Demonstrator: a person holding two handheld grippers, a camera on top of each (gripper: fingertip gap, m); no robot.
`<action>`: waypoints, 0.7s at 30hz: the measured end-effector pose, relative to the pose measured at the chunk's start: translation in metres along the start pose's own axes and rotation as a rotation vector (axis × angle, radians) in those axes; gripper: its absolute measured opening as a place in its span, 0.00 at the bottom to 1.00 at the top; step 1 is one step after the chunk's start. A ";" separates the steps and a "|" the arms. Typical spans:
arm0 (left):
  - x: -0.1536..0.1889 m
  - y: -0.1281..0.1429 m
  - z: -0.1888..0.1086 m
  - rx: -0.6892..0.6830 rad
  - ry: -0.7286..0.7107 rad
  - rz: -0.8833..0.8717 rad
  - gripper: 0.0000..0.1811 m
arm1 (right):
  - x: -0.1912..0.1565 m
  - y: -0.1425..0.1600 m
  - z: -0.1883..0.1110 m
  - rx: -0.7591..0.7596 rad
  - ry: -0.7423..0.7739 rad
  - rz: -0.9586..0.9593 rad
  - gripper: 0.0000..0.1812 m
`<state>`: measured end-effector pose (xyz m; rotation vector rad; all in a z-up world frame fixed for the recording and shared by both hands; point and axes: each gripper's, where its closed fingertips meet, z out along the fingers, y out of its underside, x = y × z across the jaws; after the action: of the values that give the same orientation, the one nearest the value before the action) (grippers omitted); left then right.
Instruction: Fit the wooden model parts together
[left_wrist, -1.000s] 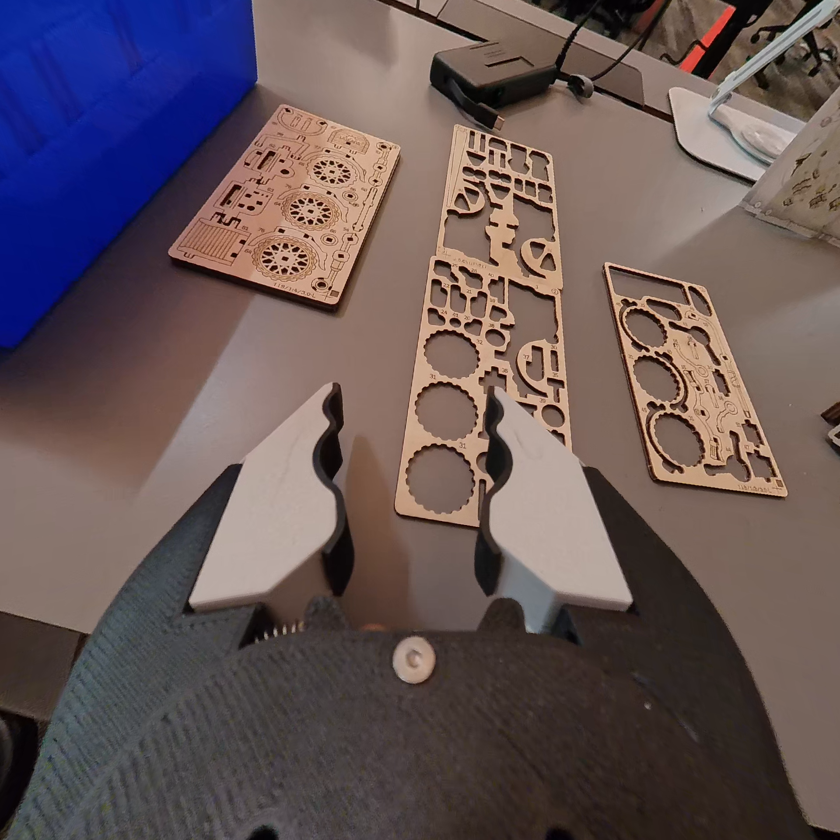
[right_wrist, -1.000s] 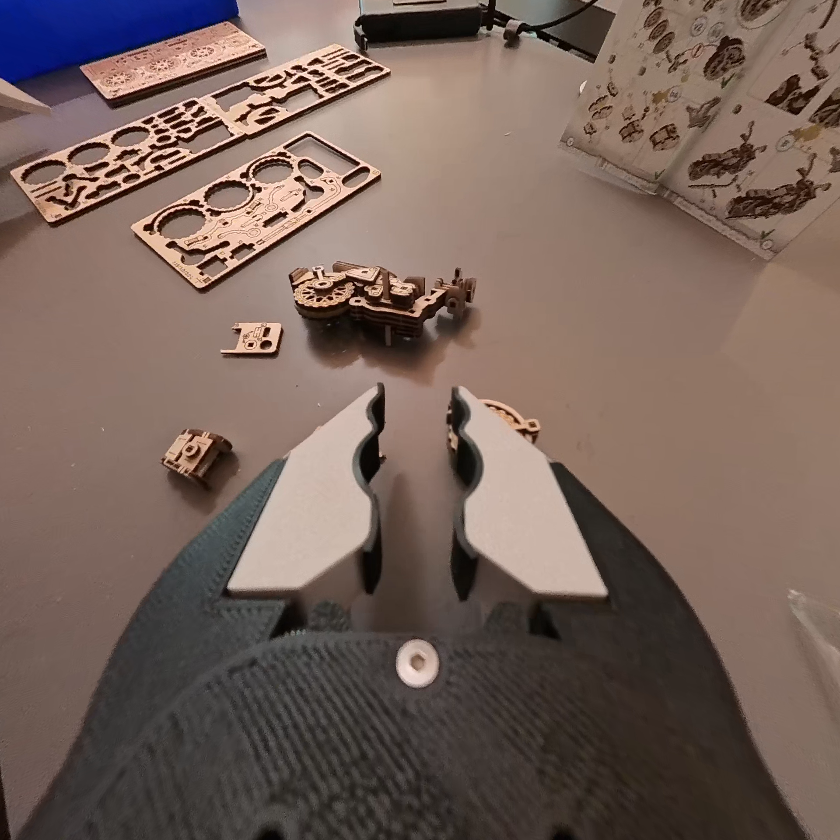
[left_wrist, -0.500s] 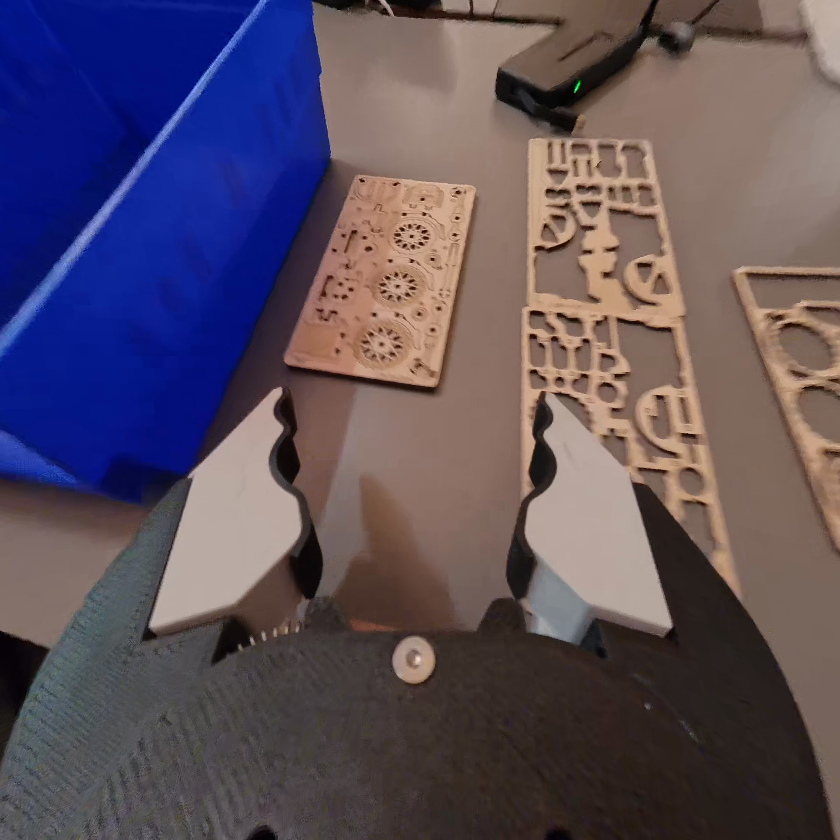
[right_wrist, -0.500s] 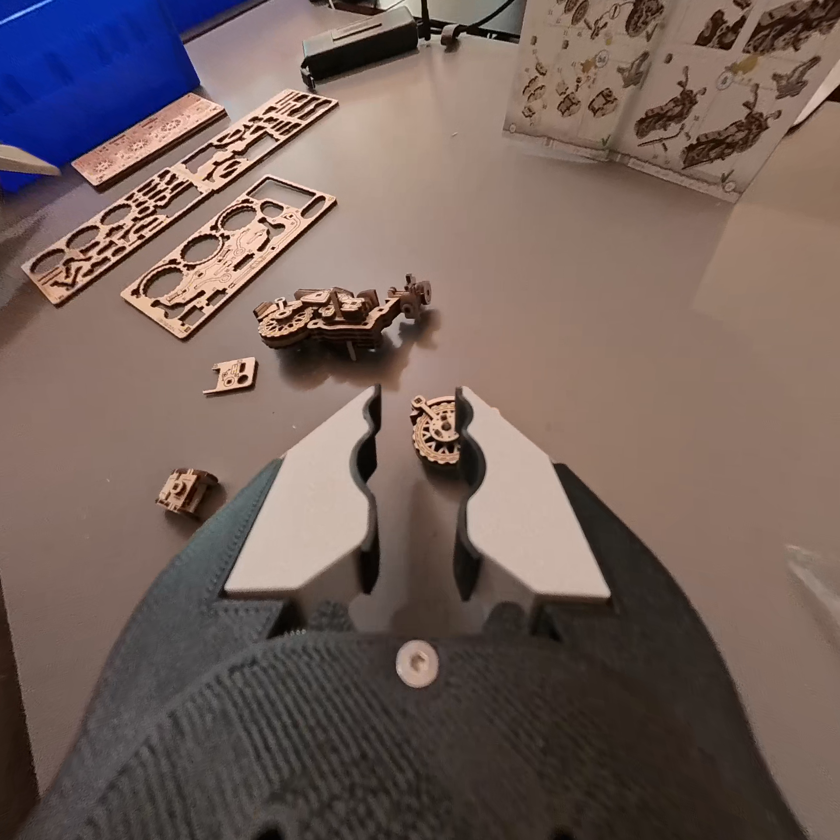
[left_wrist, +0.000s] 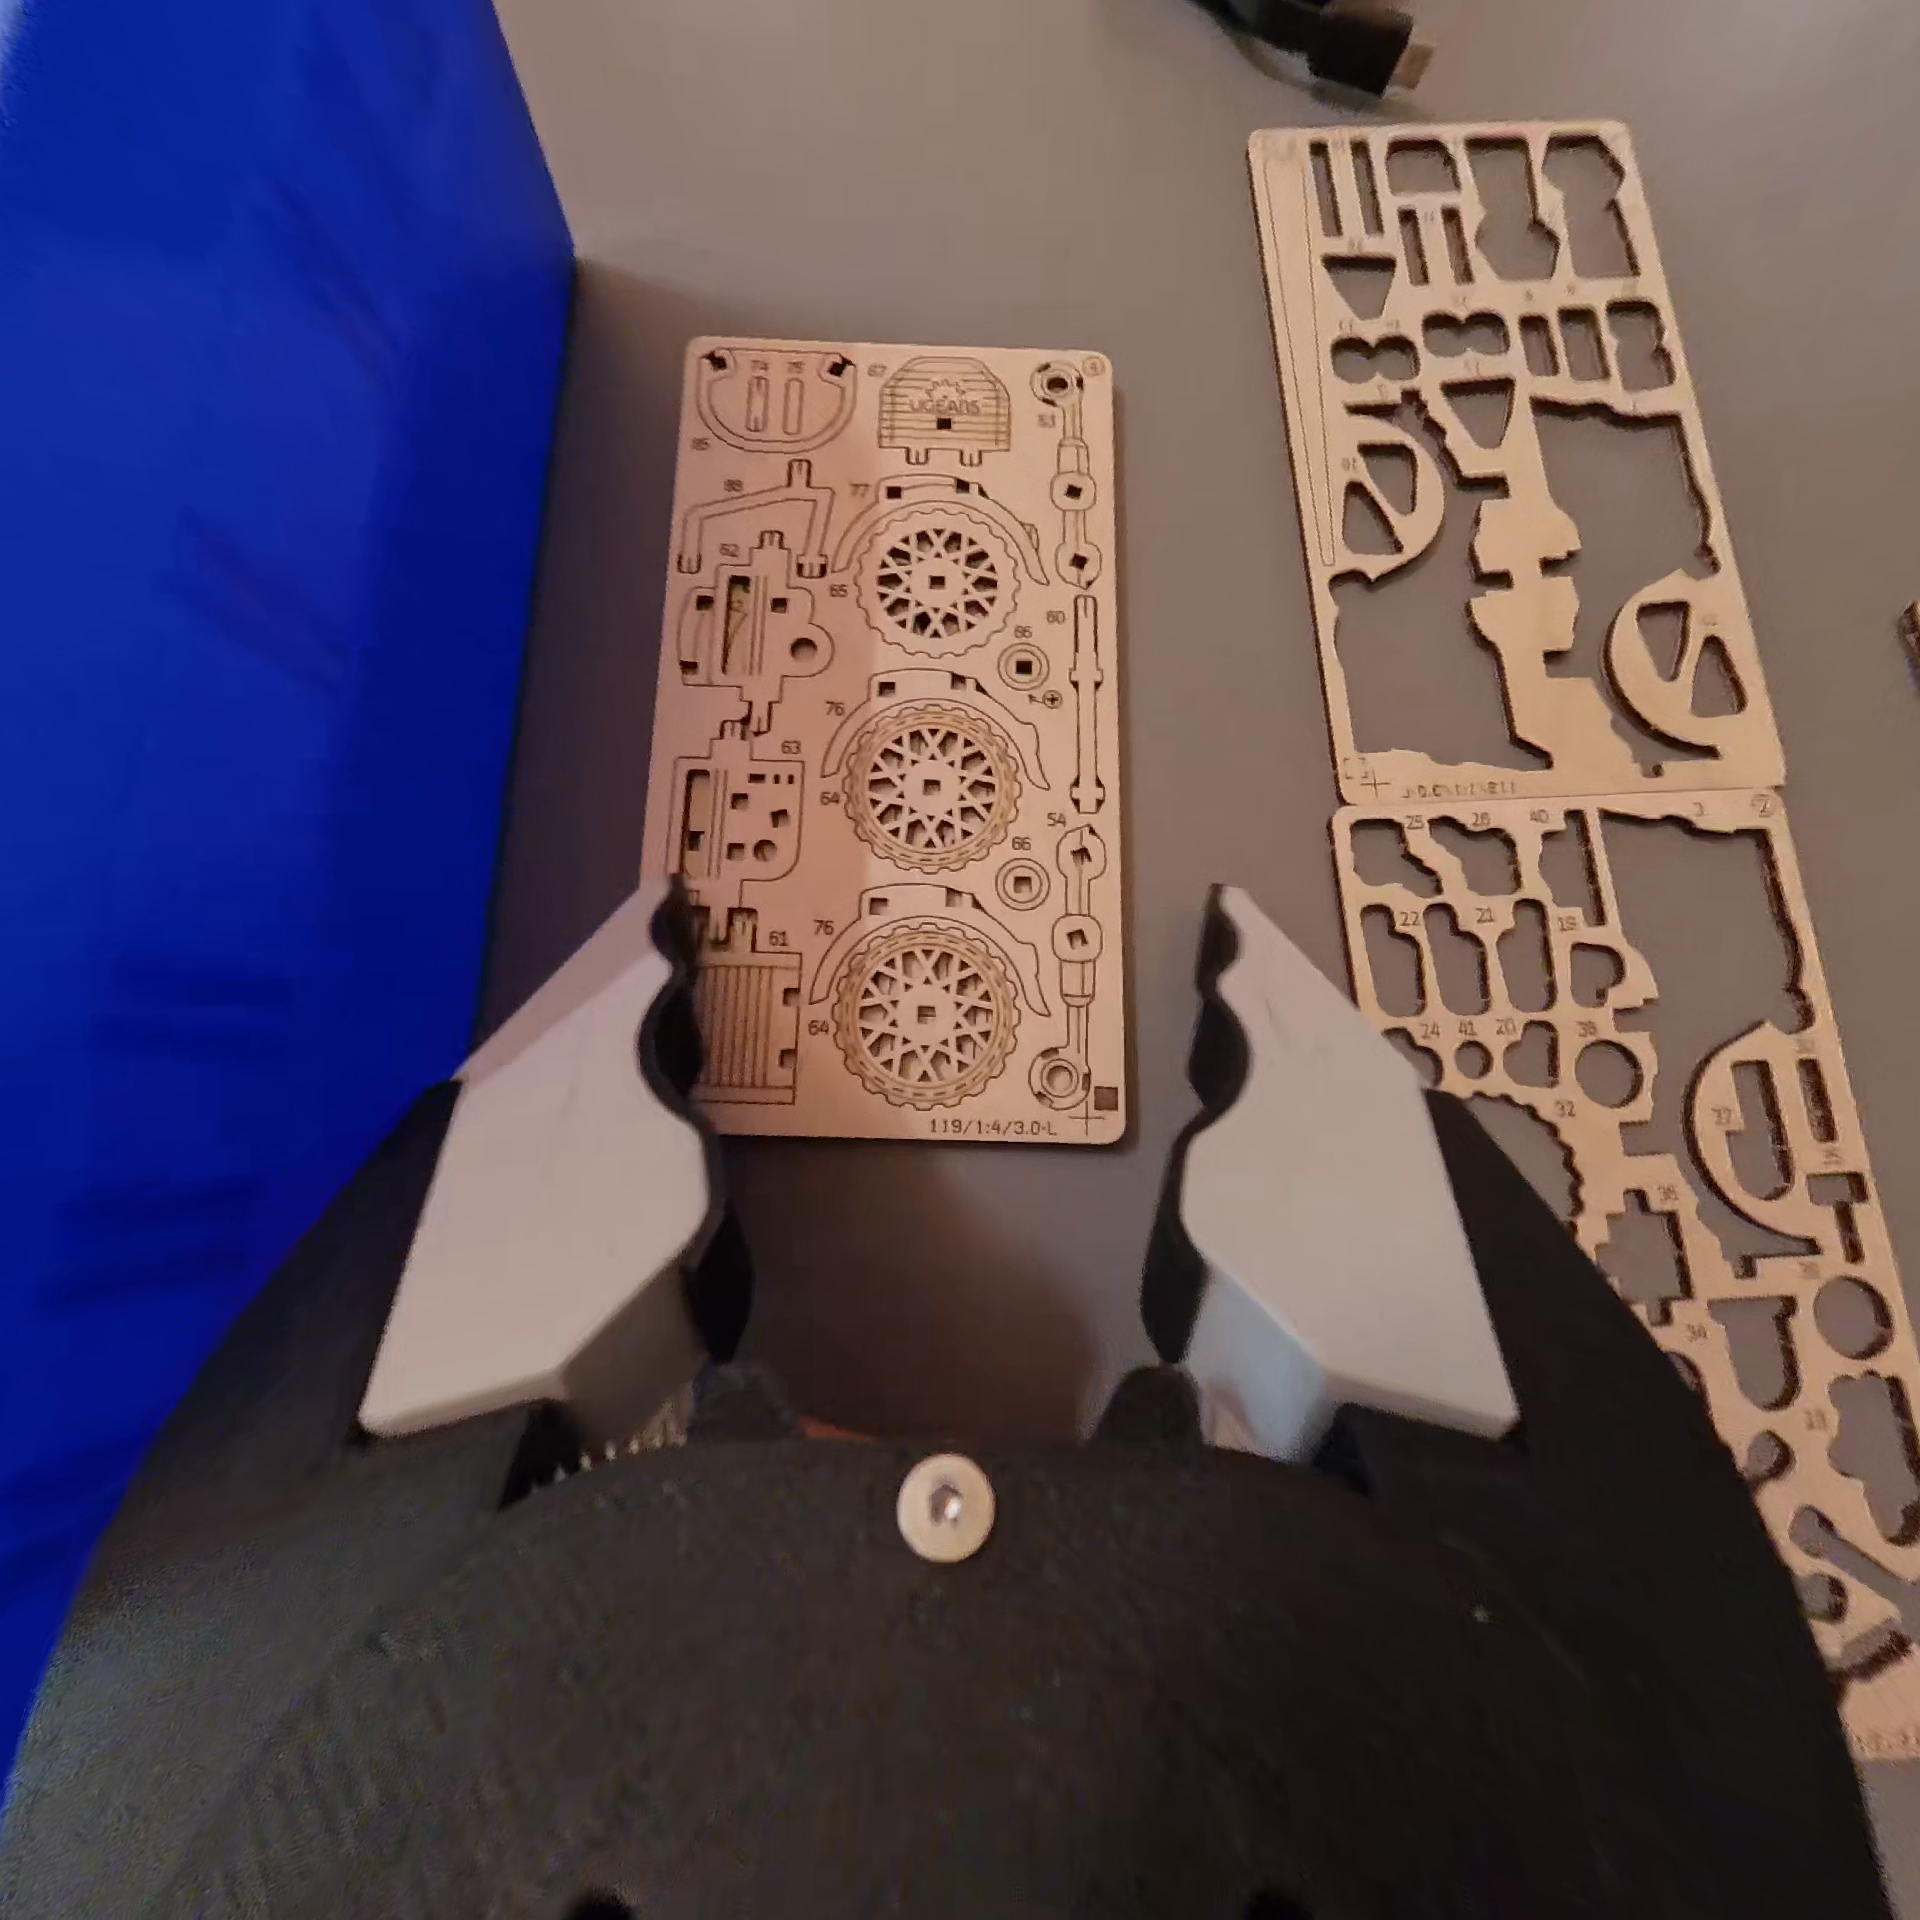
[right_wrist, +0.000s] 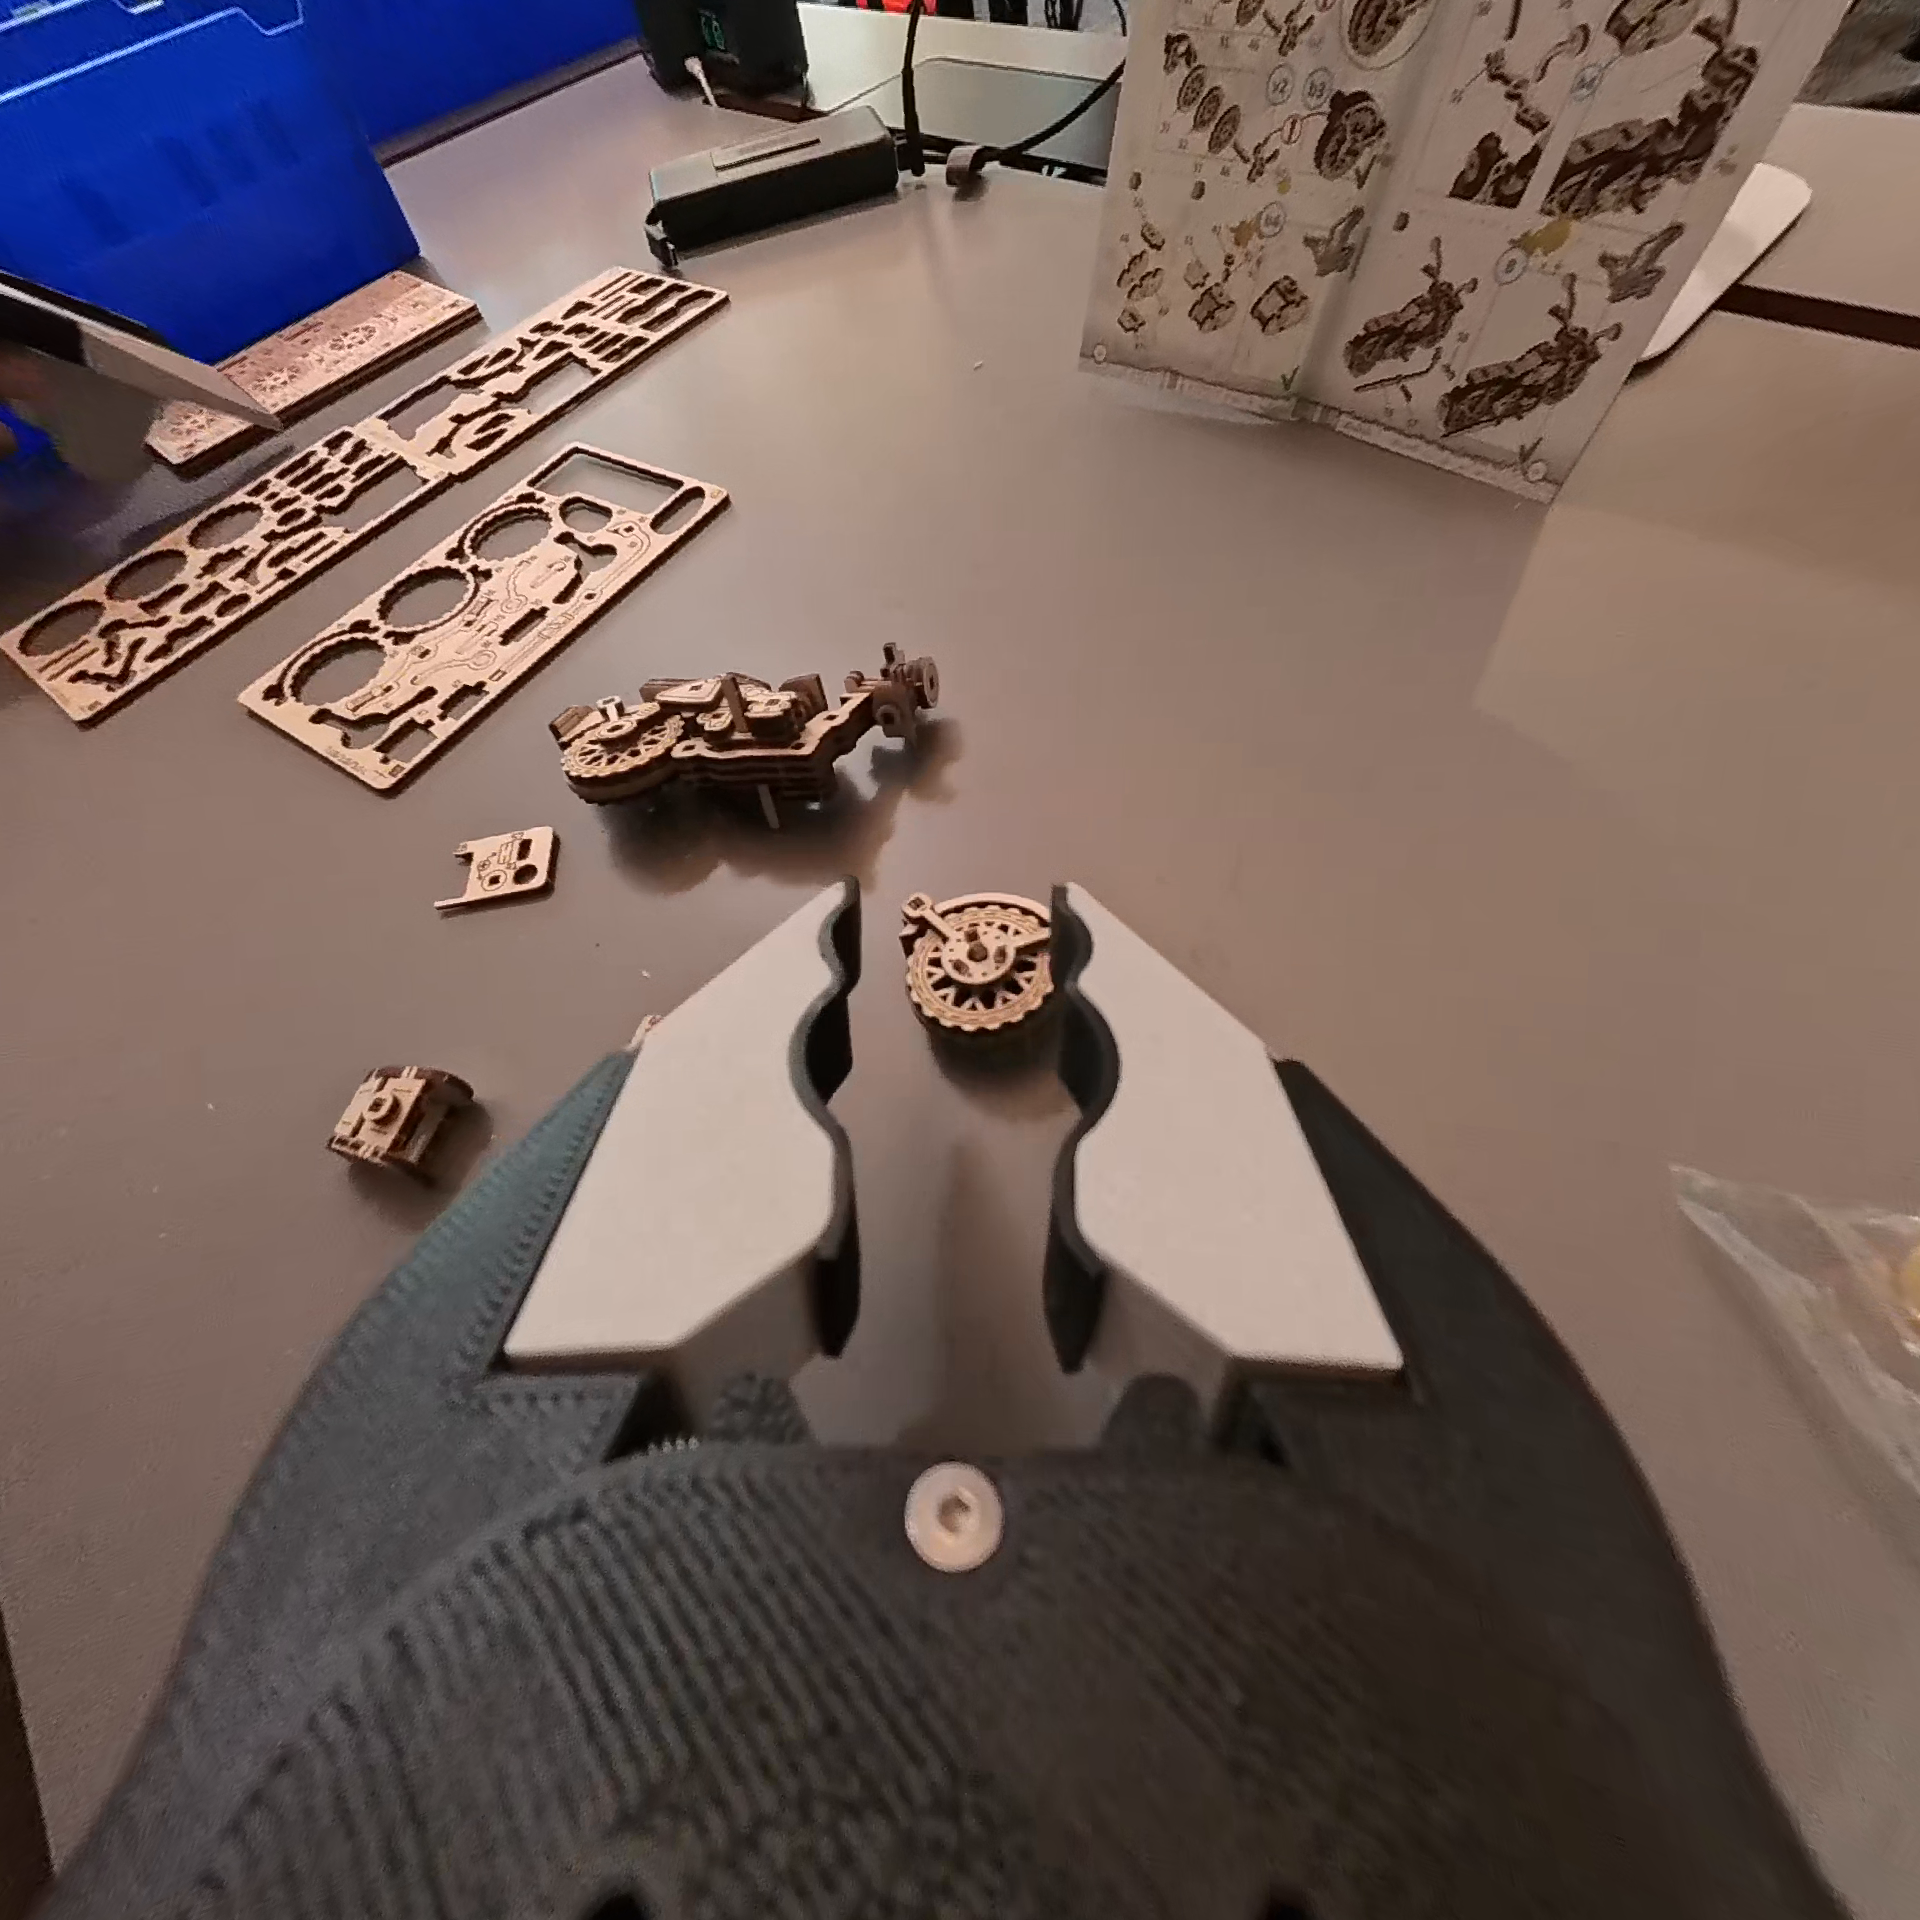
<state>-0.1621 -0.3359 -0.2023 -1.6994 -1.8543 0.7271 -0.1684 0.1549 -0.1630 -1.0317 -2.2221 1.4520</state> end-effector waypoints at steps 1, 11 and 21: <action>-0.002 -0.002 -0.001 0.016 -0.008 -0.018 0.44 | 0.000 0.000 0.000 0.000 0.001 0.000 0.19; -0.008 -0.005 -0.008 0.036 0.043 -0.087 0.57 | -0.002 0.001 -0.002 0.000 -0.003 -0.010 0.19; -0.012 0.006 0.000 -0.023 -0.052 -0.017 0.52 | -0.005 0.003 -0.002 -0.009 -0.018 -0.024 0.18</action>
<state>-0.1568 -0.3477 -0.2073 -1.6917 -1.9173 0.7522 -0.1621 0.1535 -0.1637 -0.9952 -2.2471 1.4482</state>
